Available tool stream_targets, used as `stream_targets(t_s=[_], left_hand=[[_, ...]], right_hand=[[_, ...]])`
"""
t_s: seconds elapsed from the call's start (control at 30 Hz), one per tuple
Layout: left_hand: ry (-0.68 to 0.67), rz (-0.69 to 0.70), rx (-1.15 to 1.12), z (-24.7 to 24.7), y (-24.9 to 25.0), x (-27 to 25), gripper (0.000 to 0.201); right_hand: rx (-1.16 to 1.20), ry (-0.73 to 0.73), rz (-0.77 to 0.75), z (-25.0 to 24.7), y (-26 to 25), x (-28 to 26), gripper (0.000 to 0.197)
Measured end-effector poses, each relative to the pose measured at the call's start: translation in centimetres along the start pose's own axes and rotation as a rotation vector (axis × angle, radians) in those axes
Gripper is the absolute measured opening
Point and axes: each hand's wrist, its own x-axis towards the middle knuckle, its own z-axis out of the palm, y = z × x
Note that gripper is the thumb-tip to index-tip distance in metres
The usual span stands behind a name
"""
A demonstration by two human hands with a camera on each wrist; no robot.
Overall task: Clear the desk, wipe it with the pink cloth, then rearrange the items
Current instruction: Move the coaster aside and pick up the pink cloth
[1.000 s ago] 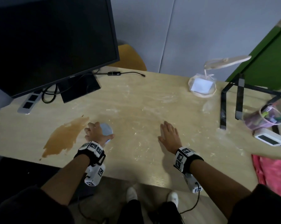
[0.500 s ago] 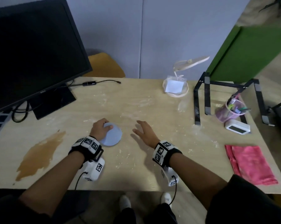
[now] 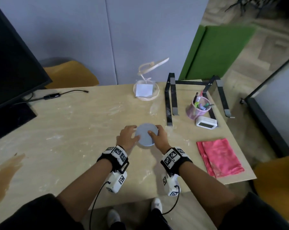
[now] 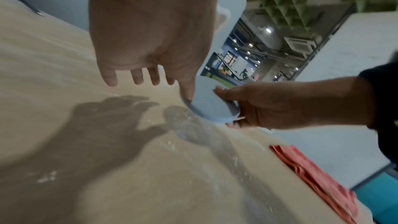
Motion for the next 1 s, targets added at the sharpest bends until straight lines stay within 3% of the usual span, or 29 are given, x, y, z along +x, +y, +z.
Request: stream_targets(t_s=[0.07,0.2,0.4,0.63,0.73,1.0], left_hand=[[-0.046,0.003,0.197,2.0,0.0,0.0,0.072],[-0.088,0.003,0.422,4.7,0.2,0.4,0.062],[-0.095,-0.062,0.513,5.3,0.7,0.5,0.051],[-0.098,-0.073,0.497,5.3,0.8,0.5,0.053],[-0.089,-0.067,0.510,5.6,0.8,0.2,0.055],[-0.095,-0.052,0.520,5.5,0.4,0.2,0.057]], right_hand=[[0.016,0.083,0.078,-3.2,1.6,0.5,0.039],[0.069,0.208,0.185,-9.0,4.2,1.7,0.039],[0.166,0.292,0.282,-13.8,6.6,3.3,0.040],[0.450,0.330,0.355,-14.8,6.5,4.8,0.037],[0.406,0.356,0.341,-14.5,6.8,5.4,0.023],[0.132,0.505,0.361,-15.6,8.5,7.1,0.031]])
